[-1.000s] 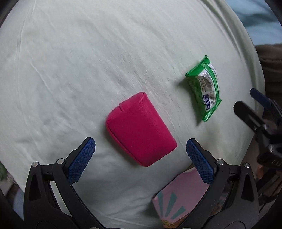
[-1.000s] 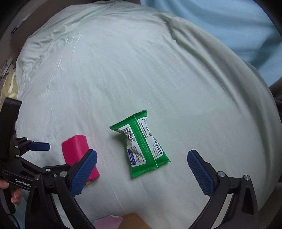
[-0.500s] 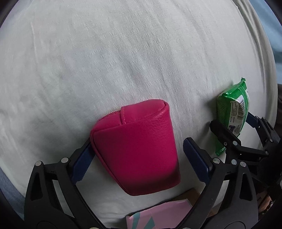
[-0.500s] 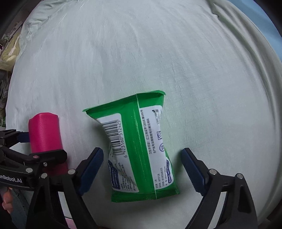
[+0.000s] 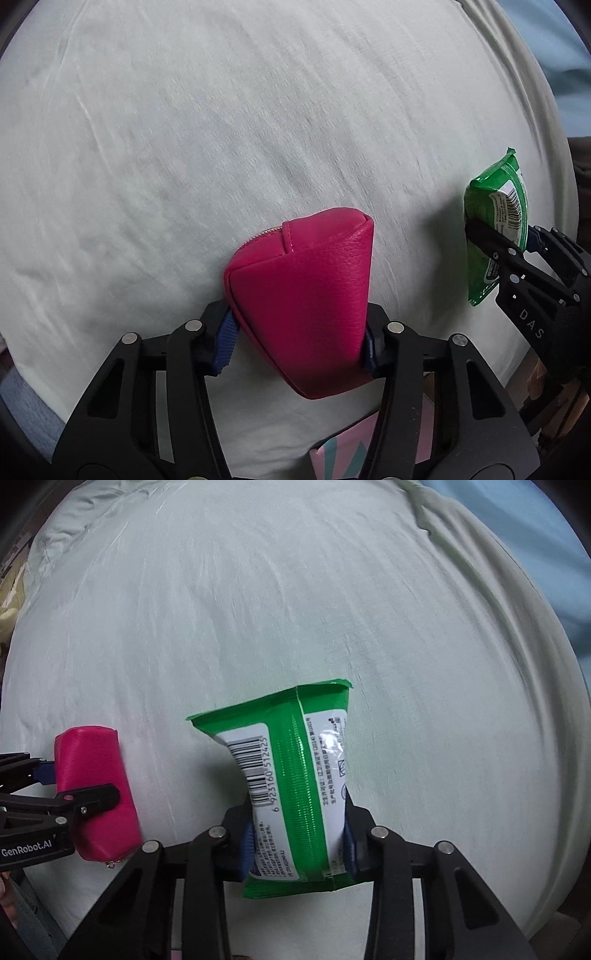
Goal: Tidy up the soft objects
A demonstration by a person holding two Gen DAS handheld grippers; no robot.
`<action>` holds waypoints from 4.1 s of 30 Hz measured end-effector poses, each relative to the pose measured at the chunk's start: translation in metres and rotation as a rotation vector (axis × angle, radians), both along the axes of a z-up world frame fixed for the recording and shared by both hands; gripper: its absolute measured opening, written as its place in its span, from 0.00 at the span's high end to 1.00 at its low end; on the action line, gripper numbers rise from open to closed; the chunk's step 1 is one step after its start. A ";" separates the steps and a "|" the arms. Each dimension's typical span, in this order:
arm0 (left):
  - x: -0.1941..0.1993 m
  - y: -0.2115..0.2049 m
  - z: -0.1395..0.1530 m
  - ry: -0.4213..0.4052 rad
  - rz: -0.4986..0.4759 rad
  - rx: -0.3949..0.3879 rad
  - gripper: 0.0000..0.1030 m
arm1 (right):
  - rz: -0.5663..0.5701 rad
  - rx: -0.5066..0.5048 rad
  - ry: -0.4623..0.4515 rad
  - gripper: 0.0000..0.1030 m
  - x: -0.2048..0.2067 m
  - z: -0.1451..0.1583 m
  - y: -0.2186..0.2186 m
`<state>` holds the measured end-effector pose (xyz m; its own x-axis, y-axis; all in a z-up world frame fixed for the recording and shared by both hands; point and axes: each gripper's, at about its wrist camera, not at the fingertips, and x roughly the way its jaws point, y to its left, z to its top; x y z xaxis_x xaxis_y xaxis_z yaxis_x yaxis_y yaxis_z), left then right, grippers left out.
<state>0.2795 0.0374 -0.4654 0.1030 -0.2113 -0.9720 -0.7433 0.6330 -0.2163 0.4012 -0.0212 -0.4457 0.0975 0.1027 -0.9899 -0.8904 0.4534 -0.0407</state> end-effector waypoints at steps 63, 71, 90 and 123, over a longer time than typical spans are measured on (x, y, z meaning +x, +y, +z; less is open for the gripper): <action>-0.058 -0.300 0.169 -0.320 -1.010 0.134 0.54 | -1.196 0.316 0.011 0.67 -0.186 0.167 -0.381; -0.033 -0.328 0.128 -0.222 -1.102 0.148 0.54 | -1.228 0.295 0.167 0.67 -0.164 0.115 -0.395; -0.040 -0.329 0.123 -0.202 -1.186 0.147 0.00 | -1.282 0.301 0.204 0.02 -0.151 0.099 -0.400; -0.219 -0.095 0.451 -0.927 -0.684 0.490 0.00 | -0.951 0.543 -0.526 0.02 -0.322 0.417 -0.236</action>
